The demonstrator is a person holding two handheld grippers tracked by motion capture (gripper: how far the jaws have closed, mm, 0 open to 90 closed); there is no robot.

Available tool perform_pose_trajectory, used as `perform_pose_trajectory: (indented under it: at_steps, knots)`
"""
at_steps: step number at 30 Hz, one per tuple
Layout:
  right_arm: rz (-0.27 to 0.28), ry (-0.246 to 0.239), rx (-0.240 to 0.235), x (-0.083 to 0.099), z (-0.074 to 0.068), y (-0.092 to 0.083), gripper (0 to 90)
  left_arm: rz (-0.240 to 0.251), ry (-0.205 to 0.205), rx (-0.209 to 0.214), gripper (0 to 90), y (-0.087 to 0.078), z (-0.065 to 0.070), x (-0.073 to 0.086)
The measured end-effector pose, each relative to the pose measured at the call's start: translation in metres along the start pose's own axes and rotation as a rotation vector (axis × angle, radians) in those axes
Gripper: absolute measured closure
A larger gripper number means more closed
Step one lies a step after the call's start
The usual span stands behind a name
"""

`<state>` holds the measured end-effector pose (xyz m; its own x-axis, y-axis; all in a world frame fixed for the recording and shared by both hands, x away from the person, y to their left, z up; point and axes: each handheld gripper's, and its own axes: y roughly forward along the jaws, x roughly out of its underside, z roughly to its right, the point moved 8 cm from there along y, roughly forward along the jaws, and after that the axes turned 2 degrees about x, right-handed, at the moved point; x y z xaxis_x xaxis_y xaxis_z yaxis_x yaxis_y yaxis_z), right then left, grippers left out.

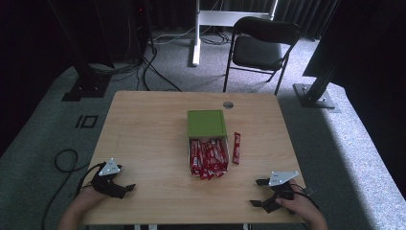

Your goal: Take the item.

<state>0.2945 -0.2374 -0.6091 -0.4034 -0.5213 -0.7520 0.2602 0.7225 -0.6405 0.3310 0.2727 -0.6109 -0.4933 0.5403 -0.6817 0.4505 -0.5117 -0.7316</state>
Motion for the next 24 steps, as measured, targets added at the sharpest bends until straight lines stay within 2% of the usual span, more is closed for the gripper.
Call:
perform_pose_trajectory:
  at_steps: [4, 7, 10, 12, 13, 24]
  knots:
    - [0.006, 0.018, -0.004, -0.0004, 0.0005, -0.0002, 10.5, 0.000, 0.000, 0.000, 1.5, 0.0000, 0.0000, 0.0000]
    - [0.005, 0.022, 0.020, -0.0012, 0.0019, 0.0008, 10.5, 0.000, -0.001, 0.000, 1.5, 0.0000, 0.0000, 0.0000]
    - [-0.024, -0.043, 0.074, -0.0009, 0.0036, 0.0033, 10.5, 0.000, 0.000, 0.000, 1.5, 0.0000, 0.0000, 0.0000]
    - [-0.051, -0.125, 0.113, 0.0001, 0.0056, 0.0055, 10.4, 0.000, 0.000, 0.000, 1.5, 0.0000, 0.0000, 0.0000]
    - [-0.057, -0.139, 0.120, 0.0002, 0.0056, 0.0061, 10.5, 0.000, 0.000, 0.000, 1.5, 0.0000, 0.0000, 0.0000]
    - [-0.057, -0.138, 0.119, 0.0001, 0.0057, 0.0060, 10.5, 0.000, 0.000, 0.000, 1.5, 0.0000, 0.0000, 0.0000]
